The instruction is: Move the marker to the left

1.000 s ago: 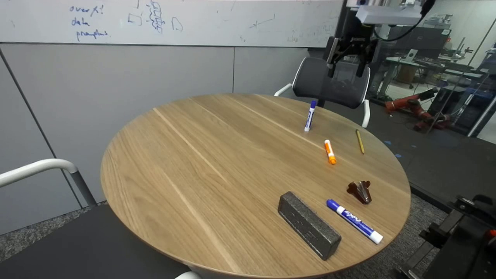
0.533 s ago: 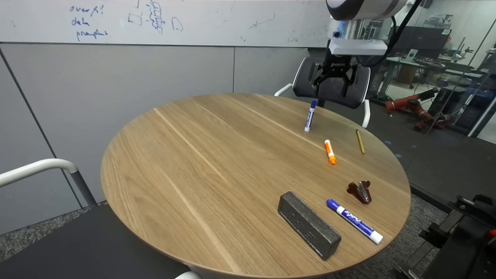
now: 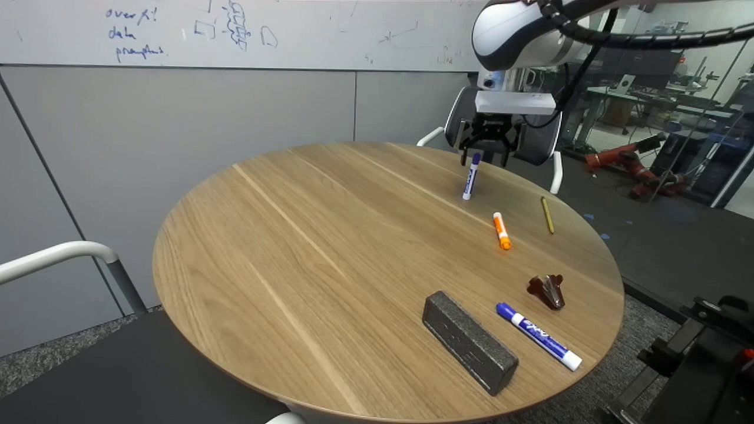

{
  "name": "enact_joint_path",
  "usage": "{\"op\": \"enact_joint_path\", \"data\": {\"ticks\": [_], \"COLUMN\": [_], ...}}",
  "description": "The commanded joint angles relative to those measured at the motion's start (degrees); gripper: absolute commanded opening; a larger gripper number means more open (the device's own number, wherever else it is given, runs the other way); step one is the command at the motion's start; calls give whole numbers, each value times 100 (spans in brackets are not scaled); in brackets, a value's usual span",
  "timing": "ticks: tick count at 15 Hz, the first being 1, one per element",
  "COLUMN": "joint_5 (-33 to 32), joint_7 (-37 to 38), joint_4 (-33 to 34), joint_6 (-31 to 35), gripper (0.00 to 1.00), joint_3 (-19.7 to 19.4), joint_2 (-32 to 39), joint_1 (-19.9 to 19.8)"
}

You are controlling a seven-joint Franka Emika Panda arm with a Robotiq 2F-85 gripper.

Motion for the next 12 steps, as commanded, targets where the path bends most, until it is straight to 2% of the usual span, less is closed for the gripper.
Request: {"op": "enact_joint_path", "data": {"ticks": [1, 2, 7, 8, 10, 11, 12], "joint_5": [120, 101, -19, 19, -24, -108, -145], "joint_7": [167, 193, 300, 324, 374, 404, 407], "joint_4": [1279, 1362, 1789, 1584, 1622, 2042, 2101], "joint_6": [-528, -562, -536, -365, -267, -438, -448], "gripper": [75, 74, 34, 27, 12, 5, 0], "joint_3": [83, 70, 78, -2, -46, 5, -7], "joint_2": [715, 775, 1036, 926, 924, 1135, 1140], "joint_1": [-142, -133, -135, -78, -49, -98, -84]}}
